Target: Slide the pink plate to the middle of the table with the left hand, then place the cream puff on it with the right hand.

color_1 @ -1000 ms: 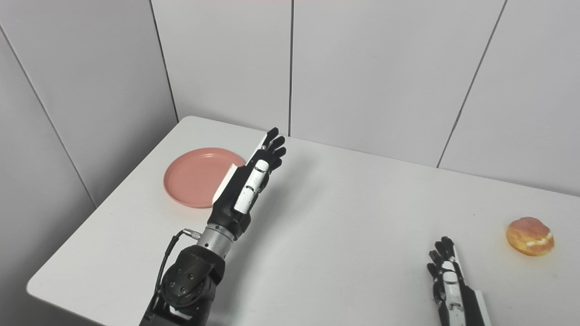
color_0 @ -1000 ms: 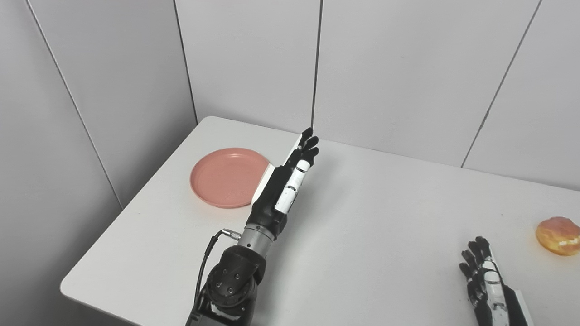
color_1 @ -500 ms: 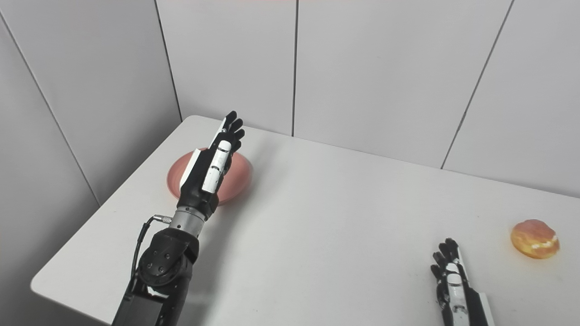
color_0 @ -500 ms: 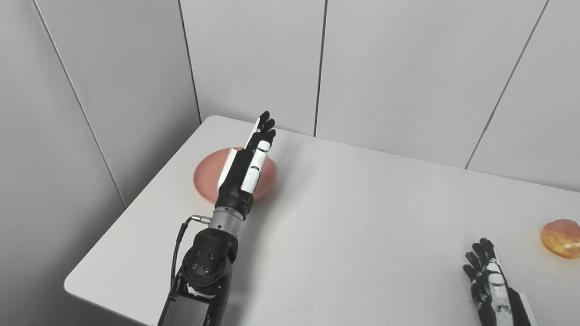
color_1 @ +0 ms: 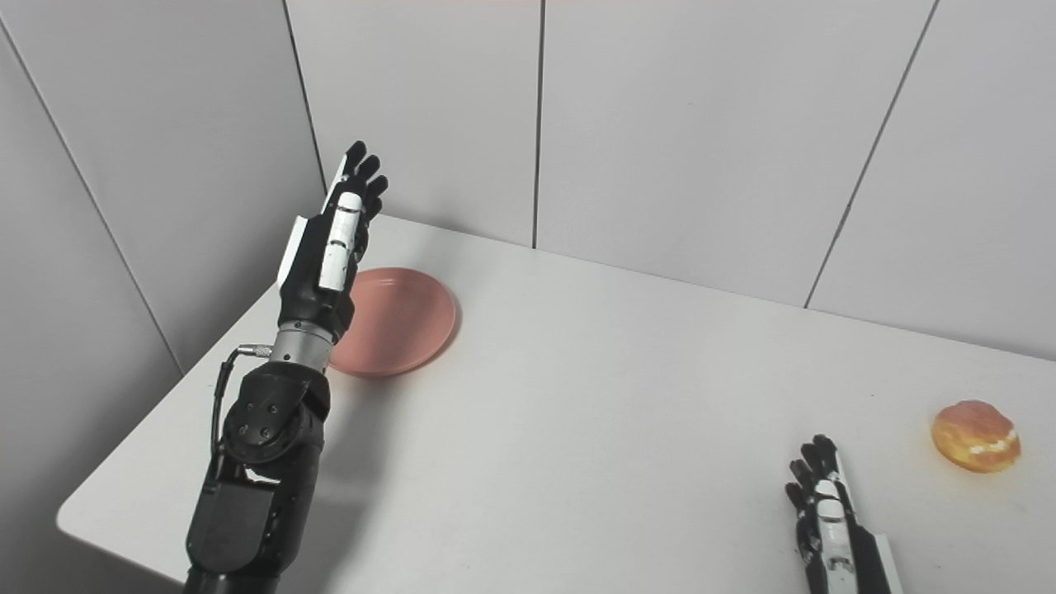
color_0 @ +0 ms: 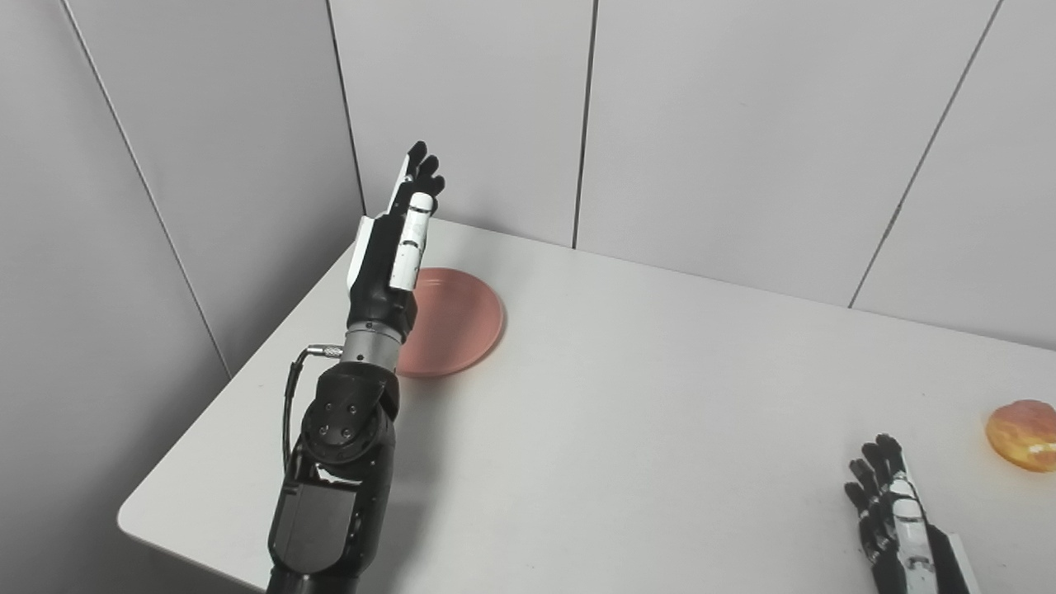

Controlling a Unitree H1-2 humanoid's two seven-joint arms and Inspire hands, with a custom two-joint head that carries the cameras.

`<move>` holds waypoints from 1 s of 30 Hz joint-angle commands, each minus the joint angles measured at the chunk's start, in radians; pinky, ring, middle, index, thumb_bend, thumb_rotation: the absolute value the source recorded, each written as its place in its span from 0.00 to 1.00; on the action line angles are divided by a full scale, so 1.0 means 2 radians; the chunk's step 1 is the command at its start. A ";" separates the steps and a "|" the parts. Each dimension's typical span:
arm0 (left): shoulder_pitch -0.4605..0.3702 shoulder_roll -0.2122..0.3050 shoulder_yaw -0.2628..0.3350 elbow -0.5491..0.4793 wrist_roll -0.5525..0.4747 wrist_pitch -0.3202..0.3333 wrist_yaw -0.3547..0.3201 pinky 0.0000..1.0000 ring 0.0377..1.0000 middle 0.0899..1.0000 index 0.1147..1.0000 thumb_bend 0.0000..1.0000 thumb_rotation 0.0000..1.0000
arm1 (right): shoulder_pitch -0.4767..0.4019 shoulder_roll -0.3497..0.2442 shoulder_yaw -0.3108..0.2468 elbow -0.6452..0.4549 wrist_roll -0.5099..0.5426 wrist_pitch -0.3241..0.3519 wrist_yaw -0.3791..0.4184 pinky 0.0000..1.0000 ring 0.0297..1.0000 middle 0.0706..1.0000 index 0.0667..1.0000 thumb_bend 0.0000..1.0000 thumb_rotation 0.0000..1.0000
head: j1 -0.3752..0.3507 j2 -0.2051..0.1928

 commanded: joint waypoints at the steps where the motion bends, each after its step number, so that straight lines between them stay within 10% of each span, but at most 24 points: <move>1: -0.028 0.017 0.006 -0.001 -0.006 -0.012 0.008 0.96 0.94 0.95 0.94 0.45 1.00 | 0.024 0.003 -0.001 0.023 0.007 0.014 0.001 1.00 1.00 1.00 1.00 0.10 1.00 | 0.000 0.001; 30: -0.048 0.094 0.066 0.117 -0.077 -0.013 0.007 0.93 0.93 0.92 0.91 0.41 1.00 | 0.023 -0.002 0.000 0.024 0.011 0.015 0.002 1.00 1.00 1.00 1.00 0.10 1.00 | 0.004 0.003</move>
